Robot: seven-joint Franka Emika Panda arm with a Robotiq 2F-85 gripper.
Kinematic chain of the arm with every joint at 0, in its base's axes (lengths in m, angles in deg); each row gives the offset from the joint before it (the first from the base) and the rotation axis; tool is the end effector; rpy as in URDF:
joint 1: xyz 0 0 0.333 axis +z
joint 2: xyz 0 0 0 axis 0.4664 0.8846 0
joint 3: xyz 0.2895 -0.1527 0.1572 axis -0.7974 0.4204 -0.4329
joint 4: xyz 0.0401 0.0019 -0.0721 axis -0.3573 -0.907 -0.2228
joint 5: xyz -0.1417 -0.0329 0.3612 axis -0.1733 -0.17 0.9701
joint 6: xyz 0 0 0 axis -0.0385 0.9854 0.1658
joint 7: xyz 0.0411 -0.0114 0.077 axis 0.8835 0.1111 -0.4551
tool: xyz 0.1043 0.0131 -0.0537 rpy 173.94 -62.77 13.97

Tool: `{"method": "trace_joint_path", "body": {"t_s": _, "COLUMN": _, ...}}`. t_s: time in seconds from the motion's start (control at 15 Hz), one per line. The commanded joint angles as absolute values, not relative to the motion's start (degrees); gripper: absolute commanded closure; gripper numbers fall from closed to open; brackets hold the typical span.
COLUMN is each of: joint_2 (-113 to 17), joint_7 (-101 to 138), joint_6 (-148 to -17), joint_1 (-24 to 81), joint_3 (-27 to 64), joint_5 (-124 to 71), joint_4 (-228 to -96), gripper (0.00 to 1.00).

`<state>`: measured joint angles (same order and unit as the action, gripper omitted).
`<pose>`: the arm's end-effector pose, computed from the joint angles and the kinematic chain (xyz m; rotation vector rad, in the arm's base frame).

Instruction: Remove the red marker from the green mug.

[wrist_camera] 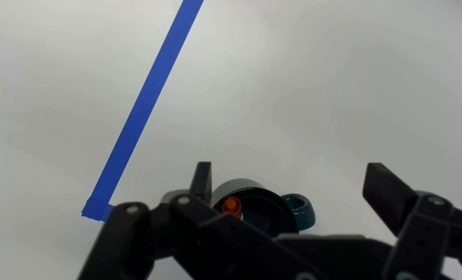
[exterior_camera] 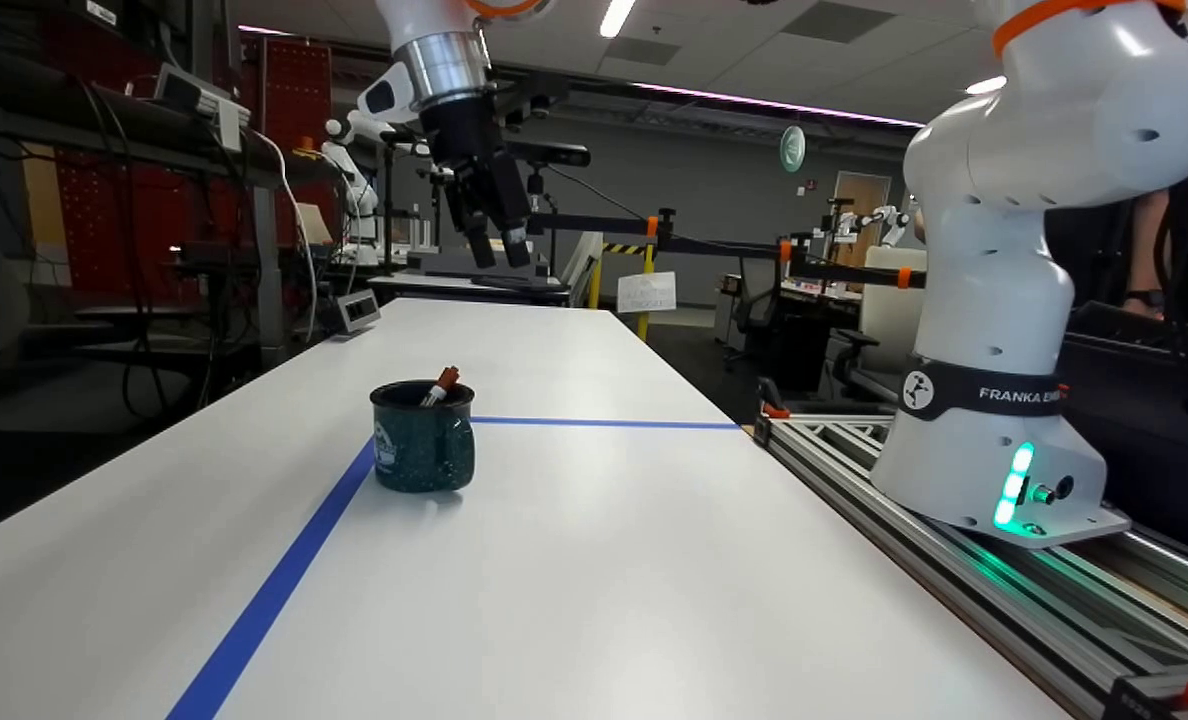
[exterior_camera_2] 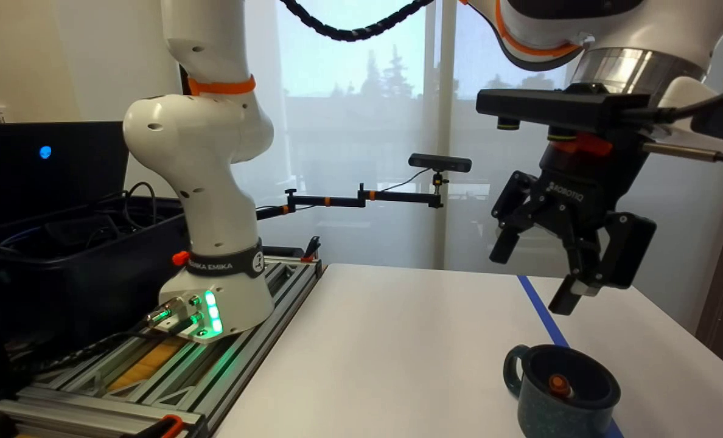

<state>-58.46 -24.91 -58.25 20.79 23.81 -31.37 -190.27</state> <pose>0.5004 -0.1584 0.3869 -3.0132 -0.6944 0.4937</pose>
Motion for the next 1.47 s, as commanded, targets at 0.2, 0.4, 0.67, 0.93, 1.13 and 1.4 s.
{"method": "trace_joint_path", "body": {"t_s": 0.2, "joint_2": -53.2, "joint_7": -27.7, "joint_6": -58.2, "joint_1": 19.8, "joint_3": 22.1, "joint_5": -34.4, "joint_4": -187.1, "gripper": 0.0}}
{"method": "trace_joint_path", "body": {"t_s": 0.4, "joint_2": -53.6, "joint_7": -26.6, "joint_6": -58.6, "joint_1": 19.6, "joint_3": 21.8, "joint_5": -33.7, "joint_4": -188.2, "gripper": 0.0}}
{"method": "trace_joint_path", "body": {"t_s": 0.67, "joint_2": -53.4, "joint_7": -29.6, "joint_6": -60.7, "joint_1": 18.9, "joint_3": 21.7, "joint_5": -34.3, "joint_4": -188.6, "gripper": 0.0}}
{"method": "trace_joint_path", "body": {"t_s": 0.93, "joint_2": -53.1, "joint_7": -33.7, "joint_6": -63.7, "joint_1": 19.1, "joint_3": 21.3, "joint_5": -36.4, "joint_4": -188.6, "gripper": 0.0}}
{"method": "trace_joint_path", "body": {"t_s": 1.13, "joint_2": -53.3, "joint_7": -37.2, "joint_6": -65.7, "joint_1": 19.2, "joint_3": 20.7, "joint_5": -36.5, "joint_4": -189.4, "gripper": 0.0}}
{"method": "trace_joint_path", "body": {"t_s": 1.4, "joint_2": -52.2, "joint_7": -41.0, "joint_6": -68.7, "joint_1": 18.9, "joint_3": 20.4, "joint_5": -36.2, "joint_4": -190.4, "gripper": 0.0}}
